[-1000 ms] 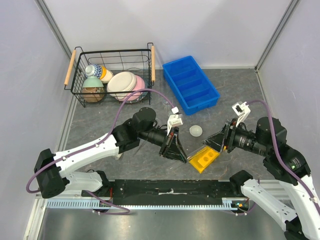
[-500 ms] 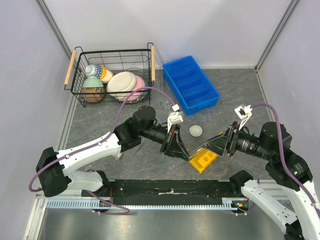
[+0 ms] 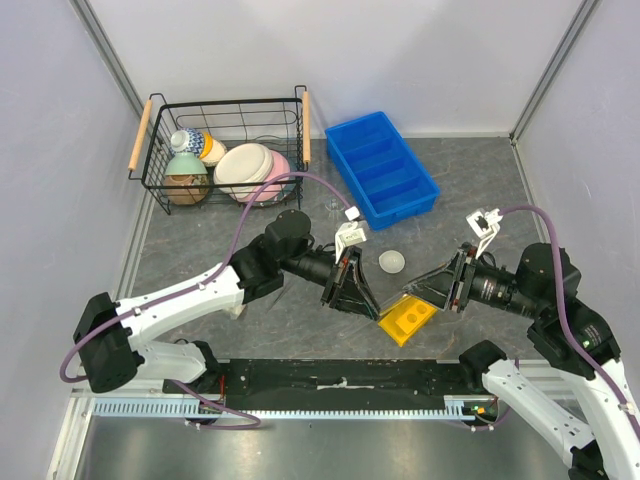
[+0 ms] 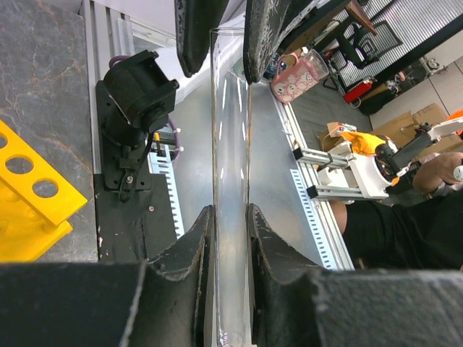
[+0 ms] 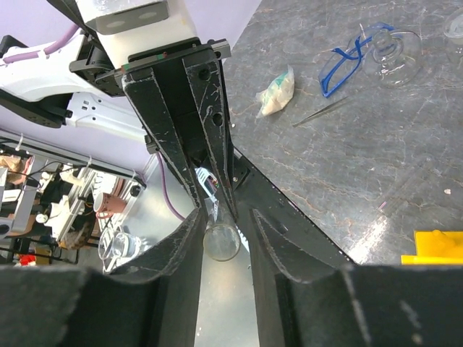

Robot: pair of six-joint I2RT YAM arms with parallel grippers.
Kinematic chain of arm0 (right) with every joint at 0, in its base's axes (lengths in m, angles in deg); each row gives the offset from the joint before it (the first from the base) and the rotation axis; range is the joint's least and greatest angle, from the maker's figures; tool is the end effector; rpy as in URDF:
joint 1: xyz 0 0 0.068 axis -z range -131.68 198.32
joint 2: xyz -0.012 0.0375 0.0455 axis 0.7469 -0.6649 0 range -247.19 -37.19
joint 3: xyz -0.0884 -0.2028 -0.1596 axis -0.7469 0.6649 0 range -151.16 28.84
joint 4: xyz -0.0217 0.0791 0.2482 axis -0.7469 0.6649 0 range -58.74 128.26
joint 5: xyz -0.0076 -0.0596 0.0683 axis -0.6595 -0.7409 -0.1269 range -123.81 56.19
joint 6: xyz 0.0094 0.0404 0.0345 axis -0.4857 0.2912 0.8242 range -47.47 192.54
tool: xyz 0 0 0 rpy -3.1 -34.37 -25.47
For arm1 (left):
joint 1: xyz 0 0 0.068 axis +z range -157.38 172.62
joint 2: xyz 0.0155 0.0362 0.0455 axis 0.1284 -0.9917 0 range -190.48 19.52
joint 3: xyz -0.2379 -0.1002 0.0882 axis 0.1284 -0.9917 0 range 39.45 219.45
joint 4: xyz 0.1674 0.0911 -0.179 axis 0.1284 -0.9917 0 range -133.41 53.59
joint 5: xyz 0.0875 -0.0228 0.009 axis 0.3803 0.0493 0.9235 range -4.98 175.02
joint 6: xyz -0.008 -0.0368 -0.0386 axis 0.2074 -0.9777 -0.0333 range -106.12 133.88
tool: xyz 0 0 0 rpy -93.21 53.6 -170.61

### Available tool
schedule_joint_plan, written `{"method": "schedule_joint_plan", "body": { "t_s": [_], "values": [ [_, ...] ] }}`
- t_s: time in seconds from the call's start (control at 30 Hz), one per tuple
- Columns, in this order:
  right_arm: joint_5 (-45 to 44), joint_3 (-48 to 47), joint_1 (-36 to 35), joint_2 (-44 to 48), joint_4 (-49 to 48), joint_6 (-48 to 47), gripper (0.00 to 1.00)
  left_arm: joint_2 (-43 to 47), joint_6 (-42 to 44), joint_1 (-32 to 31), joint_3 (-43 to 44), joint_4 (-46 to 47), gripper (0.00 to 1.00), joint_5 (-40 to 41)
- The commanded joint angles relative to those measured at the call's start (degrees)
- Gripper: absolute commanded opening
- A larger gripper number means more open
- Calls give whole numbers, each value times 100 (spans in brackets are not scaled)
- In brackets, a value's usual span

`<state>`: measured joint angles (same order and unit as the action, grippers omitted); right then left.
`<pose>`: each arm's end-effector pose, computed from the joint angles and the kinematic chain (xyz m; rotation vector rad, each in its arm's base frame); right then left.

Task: Organize the chemistry lab equipment

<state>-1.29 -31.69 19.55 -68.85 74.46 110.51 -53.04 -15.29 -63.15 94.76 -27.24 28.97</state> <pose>0.0624 0.0561 0.3971 -0.2832 1.9742 1.3049 0.1363 -0.2527 0.3368 1.2754 1.6263 -1.8365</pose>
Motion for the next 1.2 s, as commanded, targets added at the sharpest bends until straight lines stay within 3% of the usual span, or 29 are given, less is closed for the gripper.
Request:
{"method": "schedule_joint_plan", "body": {
  "t_s": [0.0,0.37,0.43,0.47,0.53,0.57,0.6,0.63,0.9,1.03,1.17],
  "values": [
    [71,41,-32,-7,-303,105,33,-39,-151,40,-20,296,2,-143],
    [36,94,-41,37,-286,122,26,-347,-186,373,129,173,4,94],
    [-8,68,-32,28,-251,87,26,-382,-133,417,173,-11,18,156],
    [-69,42,-32,-7,-207,78,25,-400,-107,435,217,-64,41,226],
    [-131,-11,-32,-42,-128,-27,25,-435,60,435,304,-501,64,401],
    [-192,-63,-32,-86,-75,-71,25,-444,130,426,401,-687,83,602],
    [-245,-99,-23,-112,-49,-97,25,-453,279,426,445,-862,95,726],
    [-324,-134,-32,-130,4,-176,25,-453,350,426,498,-1282,99,893],
    [-1544,-1012,-32,-666,978,-835,23,13,666,435,630,-2594,100,3028],
    [-2956,-1609,-40,-973,1576,-1116,22,425,720,426,587,-3219,100,4187],
    [-4301,-1874,-32,-1280,2165,-1222,21,741,702,426,367,-3457,100,4515]
  ]
}}
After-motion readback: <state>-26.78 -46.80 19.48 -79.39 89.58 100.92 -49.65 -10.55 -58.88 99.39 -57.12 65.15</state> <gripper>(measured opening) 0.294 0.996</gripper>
